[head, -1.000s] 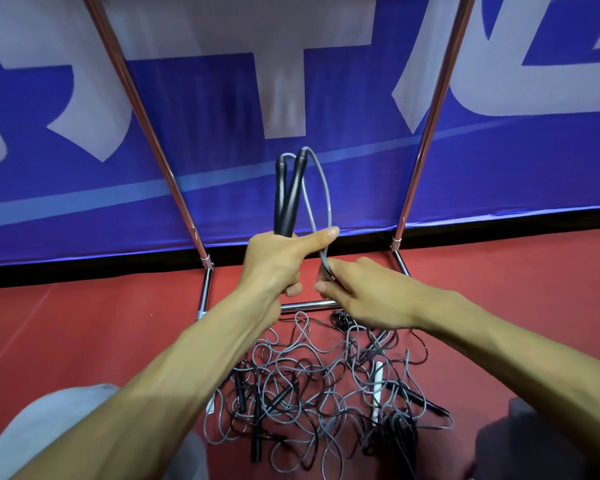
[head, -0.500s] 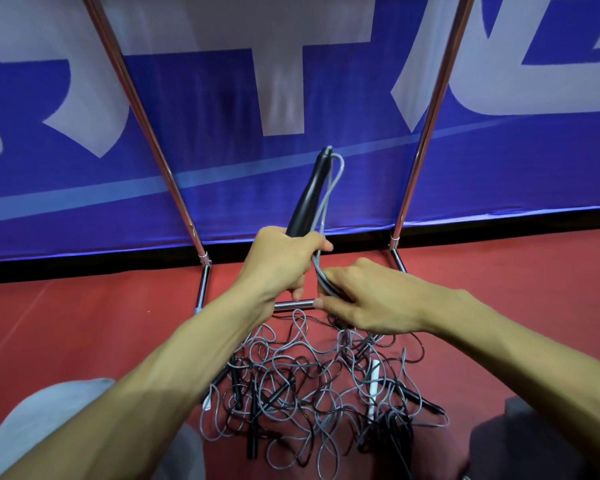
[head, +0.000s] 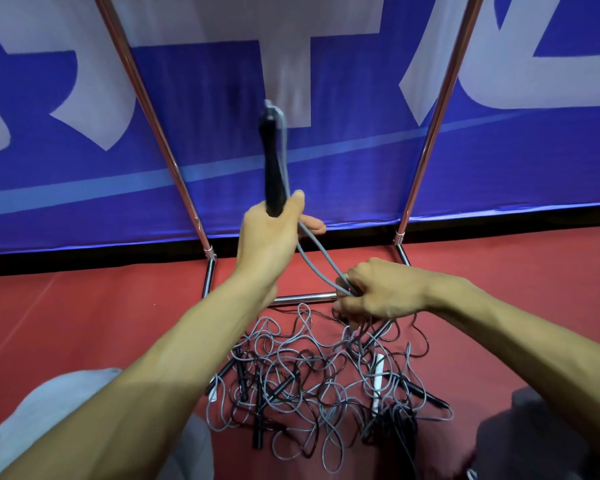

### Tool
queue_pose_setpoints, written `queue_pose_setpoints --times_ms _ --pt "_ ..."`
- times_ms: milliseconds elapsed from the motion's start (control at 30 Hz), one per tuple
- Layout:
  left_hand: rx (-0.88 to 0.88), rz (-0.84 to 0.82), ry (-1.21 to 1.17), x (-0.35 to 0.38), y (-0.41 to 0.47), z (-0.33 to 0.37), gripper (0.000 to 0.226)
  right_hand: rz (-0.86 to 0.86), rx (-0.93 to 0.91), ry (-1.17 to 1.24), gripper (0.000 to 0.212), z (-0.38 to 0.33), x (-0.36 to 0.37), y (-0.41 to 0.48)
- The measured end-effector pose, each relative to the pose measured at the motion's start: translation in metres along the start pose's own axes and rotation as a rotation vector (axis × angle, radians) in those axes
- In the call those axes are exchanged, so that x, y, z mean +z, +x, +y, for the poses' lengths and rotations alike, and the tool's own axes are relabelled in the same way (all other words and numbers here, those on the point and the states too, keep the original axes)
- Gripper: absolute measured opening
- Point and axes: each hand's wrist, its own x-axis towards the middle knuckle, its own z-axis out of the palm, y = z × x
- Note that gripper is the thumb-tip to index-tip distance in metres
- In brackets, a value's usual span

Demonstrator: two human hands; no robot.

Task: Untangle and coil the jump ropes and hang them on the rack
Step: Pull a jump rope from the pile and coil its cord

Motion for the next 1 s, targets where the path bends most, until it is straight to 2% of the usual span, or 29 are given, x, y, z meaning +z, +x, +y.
queue_pose_setpoints --times_ms 67,133,200,267,367,500,600,833,900,933,1000 --pt "-0.086 0.074 -0.148 -0.001 0.001 0.002 0.038 0.033 -0.035 0.047 0.021 -0.001 -0.001 0.000" --pt "-0.136 0.155 -0.200 -0.005 0.003 0.005 0.028 0.039 -0.053 0.073 0.019 -0.001 -0.002 -0.001" --pt "-0.159 0.165 -0.184 -0.011 0.007 0.005 0.022 0.024 -0.054 0.025 0.022 0.003 -0.002 -0.002" --pt "-0.143 0.126 -0.104 -0.018 0.012 -0.001 0.031 0.026 -0.064 -0.033 0.027 0.006 -0.003 -0.005" --pt "-0.010 0.069 0.125 -0.024 0.019 -0.011 0.041 0.085 -0.065 0.047 0.035 0.009 -0.011 -0.011" --pt "0.259 -0.011 0.730 -0.025 0.021 -0.022 0.049 0.255 -0.099 0.143 0.023 0.009 -0.025 -0.023" --pt "0.213 -0.165 0.954 -0.019 0.015 -0.025 0.063 0.388 -0.126 0.198 0.018 0.015 -0.034 -0.029" --pt "0.060 -0.498 1.053 -0.003 -0.006 -0.006 0.095 0.697 -0.089 0.252 0.017 0.023 -0.050 -0.035" --pt "0.078 -0.609 1.094 -0.001 -0.012 -0.007 0.108 0.739 -0.082 0.240 0.019 0.020 -0.054 -0.037" --pt "0.122 -0.671 1.098 0.001 -0.016 -0.009 0.108 0.746 -0.074 0.239 0.020 0.019 -0.055 -0.037" --pt "0.201 -0.773 1.062 0.006 -0.024 -0.012 0.091 0.725 -0.052 0.259 0.021 0.019 -0.058 -0.037"
